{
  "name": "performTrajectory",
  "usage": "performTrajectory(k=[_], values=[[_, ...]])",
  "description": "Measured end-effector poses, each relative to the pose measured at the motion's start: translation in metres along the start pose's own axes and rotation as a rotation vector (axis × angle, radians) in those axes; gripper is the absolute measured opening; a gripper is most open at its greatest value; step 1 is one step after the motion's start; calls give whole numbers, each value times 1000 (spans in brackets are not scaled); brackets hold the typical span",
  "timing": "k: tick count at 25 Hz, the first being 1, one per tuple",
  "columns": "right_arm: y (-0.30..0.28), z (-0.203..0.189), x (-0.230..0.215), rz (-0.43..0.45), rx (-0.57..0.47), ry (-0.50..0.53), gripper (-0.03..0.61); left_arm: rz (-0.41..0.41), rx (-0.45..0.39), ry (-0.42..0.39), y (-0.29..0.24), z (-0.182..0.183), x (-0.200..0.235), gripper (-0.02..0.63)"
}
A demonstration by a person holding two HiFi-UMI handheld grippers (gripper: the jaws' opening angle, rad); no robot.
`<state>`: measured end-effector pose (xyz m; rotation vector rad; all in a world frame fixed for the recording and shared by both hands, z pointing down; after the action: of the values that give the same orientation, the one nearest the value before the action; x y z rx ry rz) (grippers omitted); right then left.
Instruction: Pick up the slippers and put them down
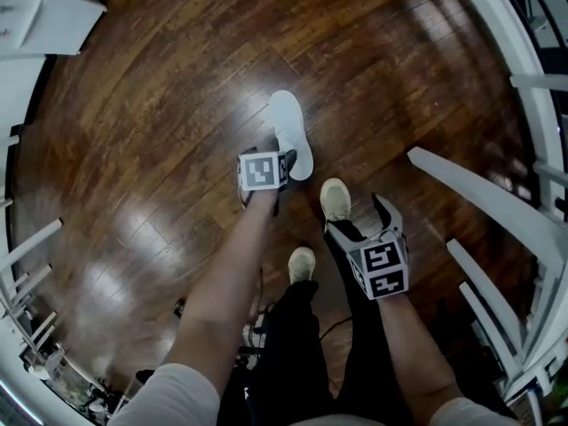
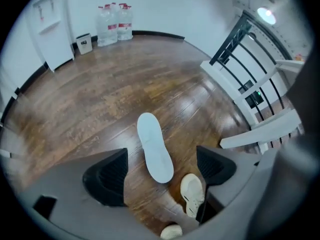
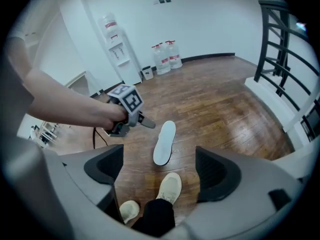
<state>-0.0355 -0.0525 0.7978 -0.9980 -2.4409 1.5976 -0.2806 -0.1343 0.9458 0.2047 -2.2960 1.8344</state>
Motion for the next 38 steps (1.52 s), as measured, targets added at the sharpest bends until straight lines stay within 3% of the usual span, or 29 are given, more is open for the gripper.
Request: performTrajectory(k=[6, 10, 14, 18, 22, 25, 33, 38], values=[[177, 33, 52, -7, 24, 22, 451, -36, -39, -81, 235, -9, -47, 425], [329, 51, 79, -92, -86, -60, 451, -96, -117, -220, 390, 4, -105, 419], [482, 35, 121, -195, -220, -156, 459, -166, -165, -376, 527, -22, -167, 419], [600, -8, 152, -303, -317, -226, 466, -285, -168, -531, 620, -58, -229, 419], [677, -75, 159, -428, -408, -319, 466, -385, -214, -764, 676, -75, -309, 419], [713, -133, 164, -493, -455, -429, 466, -435, -253, -857, 702, -94, -358, 419], [798, -261, 176, -639, -548, -613, 466, -523, -236, -942, 698, -157, -472, 419], [841, -297, 179, -689, -560, -636, 466, -551, -253, -966, 711, -179, -518, 419]])
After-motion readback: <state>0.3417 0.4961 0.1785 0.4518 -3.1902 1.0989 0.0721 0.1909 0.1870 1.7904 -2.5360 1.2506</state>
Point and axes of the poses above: the fingertips, and each gripper's own axes: y backward along the fingers, x to its left, z out of its top, the point moved 10 cm from there along y, backward along the fingers
